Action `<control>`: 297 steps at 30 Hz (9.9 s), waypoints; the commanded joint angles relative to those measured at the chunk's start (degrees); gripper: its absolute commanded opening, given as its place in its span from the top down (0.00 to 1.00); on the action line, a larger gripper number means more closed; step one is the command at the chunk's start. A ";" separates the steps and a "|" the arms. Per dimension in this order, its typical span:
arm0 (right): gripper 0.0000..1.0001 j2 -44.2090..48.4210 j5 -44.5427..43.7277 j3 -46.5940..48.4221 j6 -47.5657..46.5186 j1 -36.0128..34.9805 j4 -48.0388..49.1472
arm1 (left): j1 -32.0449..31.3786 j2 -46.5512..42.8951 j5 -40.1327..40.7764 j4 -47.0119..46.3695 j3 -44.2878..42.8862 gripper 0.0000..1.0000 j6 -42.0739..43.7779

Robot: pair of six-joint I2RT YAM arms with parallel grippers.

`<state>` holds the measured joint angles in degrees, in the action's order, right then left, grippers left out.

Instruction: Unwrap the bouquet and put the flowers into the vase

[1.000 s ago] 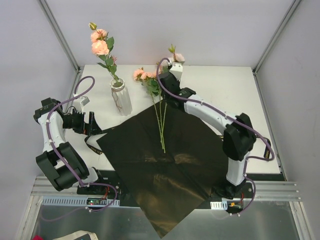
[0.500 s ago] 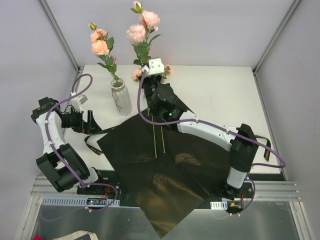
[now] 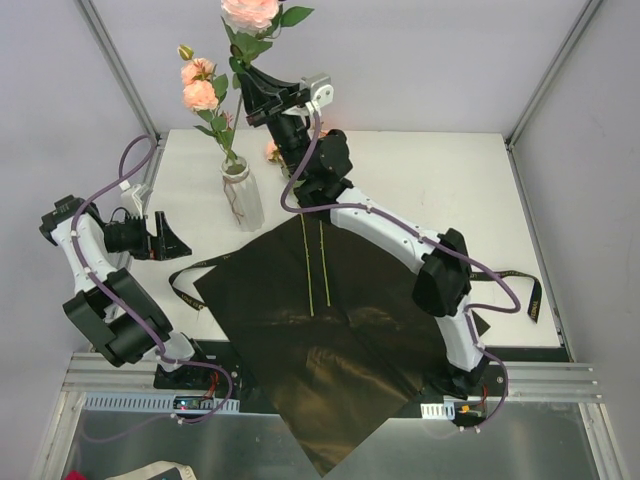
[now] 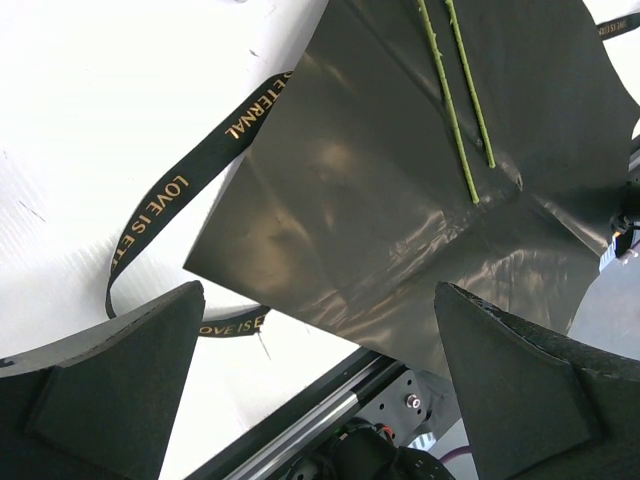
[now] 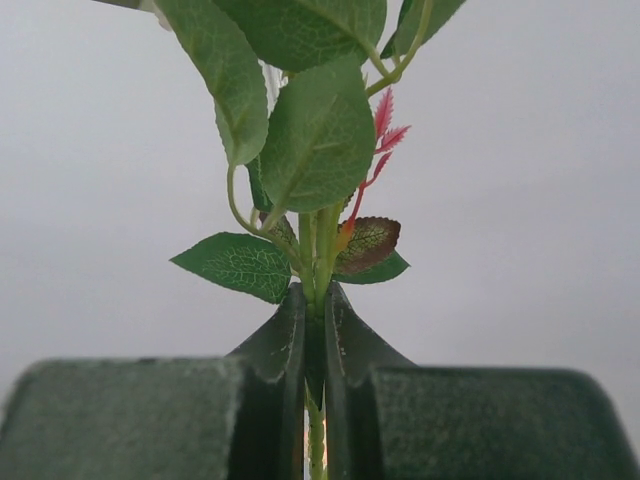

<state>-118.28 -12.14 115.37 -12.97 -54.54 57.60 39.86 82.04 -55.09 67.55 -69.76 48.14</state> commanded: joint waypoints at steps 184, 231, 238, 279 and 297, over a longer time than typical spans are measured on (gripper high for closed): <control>0.99 -7.67 6.08 15.50 5.68 4.36 -14.01 | 3.03 1.02 -2.83 7.95 -1.79 0.01 9.25; 0.66 -11.17 -0.25 13.20 8.40 7.96 -33.16 | 3.39 -0.39 -2.21 7.77 -1.70 0.01 8.81; 0.69 -12.77 6.07 13.48 11.21 8.31 -35.80 | 3.56 1.01 -2.39 7.77 -2.40 0.01 8.64; 0.33 -17.85 4.14 8.11 11.39 13.85 -80.54 | 4.35 1.54 -2.30 7.33 -2.58 0.01 8.46; 0.44 -27.09 9.42 16.72 15.25 13.32 -86.86 | 4.35 1.72 -1.86 7.42 -2.58 0.01 8.37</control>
<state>-143.57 -3.64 127.28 0.56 -40.64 -25.98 43.62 83.55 -56.36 73.87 -71.11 55.07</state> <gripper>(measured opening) 0.575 0.992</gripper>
